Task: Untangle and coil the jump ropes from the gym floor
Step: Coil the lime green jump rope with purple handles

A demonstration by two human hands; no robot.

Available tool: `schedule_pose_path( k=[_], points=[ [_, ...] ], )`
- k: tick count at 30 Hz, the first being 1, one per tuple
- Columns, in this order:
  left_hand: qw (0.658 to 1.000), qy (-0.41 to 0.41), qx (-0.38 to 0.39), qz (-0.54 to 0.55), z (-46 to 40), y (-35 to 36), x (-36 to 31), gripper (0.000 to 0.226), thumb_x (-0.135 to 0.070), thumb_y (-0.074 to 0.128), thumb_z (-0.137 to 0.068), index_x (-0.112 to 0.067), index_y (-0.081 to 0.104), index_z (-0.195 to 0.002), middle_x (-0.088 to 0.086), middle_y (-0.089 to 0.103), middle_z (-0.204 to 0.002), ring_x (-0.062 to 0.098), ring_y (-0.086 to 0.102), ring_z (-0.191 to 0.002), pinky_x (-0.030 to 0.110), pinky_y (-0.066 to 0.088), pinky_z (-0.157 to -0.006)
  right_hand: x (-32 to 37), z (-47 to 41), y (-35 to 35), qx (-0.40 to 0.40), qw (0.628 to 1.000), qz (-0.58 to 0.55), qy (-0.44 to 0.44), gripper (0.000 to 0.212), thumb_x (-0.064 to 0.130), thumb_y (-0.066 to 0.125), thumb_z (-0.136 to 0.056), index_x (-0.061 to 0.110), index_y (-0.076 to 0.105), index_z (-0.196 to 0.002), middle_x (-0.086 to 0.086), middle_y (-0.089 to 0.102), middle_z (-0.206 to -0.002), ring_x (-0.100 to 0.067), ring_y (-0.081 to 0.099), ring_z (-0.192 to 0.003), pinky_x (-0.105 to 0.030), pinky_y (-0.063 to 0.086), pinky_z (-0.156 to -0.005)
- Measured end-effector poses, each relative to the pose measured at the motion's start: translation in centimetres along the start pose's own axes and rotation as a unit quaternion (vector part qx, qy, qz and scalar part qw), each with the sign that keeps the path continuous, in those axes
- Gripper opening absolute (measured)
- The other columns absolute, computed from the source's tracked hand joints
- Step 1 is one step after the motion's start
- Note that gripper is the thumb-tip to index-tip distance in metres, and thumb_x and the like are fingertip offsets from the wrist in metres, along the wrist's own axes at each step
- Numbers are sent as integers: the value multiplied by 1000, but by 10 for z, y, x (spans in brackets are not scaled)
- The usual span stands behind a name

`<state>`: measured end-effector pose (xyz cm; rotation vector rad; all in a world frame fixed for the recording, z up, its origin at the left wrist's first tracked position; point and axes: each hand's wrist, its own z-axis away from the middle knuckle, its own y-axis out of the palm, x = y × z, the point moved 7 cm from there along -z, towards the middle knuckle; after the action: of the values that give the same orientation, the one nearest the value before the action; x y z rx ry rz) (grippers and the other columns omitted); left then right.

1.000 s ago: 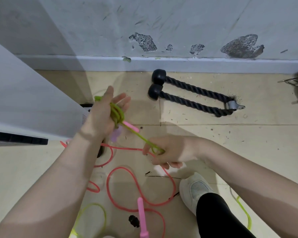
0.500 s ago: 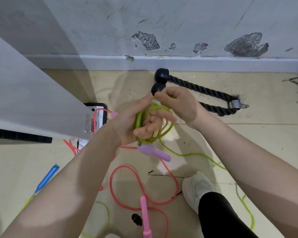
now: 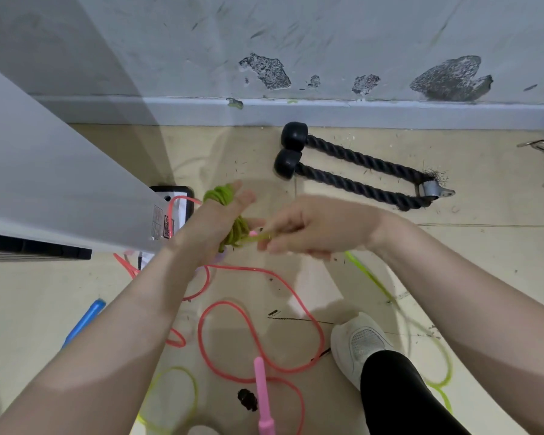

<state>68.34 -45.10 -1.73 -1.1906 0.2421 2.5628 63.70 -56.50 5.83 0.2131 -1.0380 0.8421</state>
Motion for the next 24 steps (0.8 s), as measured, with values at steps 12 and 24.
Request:
schedule_pose_path(
  k=[12, 24],
  points=[
    [821, 53, 509, 253, 45, 62, -49, 54, -40, 55, -90, -3, 55, -128, 10, 72, -97, 4, 37, -37, 18, 52, -60, -49, -24, -30, -258, 940, -221, -37, 23, 18, 50, -96, 1, 62, -85, -9, 44, -59, -18, 37, -54, -24, 31, -49],
    [994, 14, -33, 102, 2, 19, -5, 29, -24, 60, -90, -20, 51, -117, -1, 64, -117, 15, 70, -83, 35, 54, -78, -53, -4, 37, 166, 974, -5, 152, 48, 15, 56, -93, 8, 39, -137, -1, 48, -54, -11, 46, -40, -23, 36, -42]
  ],
)
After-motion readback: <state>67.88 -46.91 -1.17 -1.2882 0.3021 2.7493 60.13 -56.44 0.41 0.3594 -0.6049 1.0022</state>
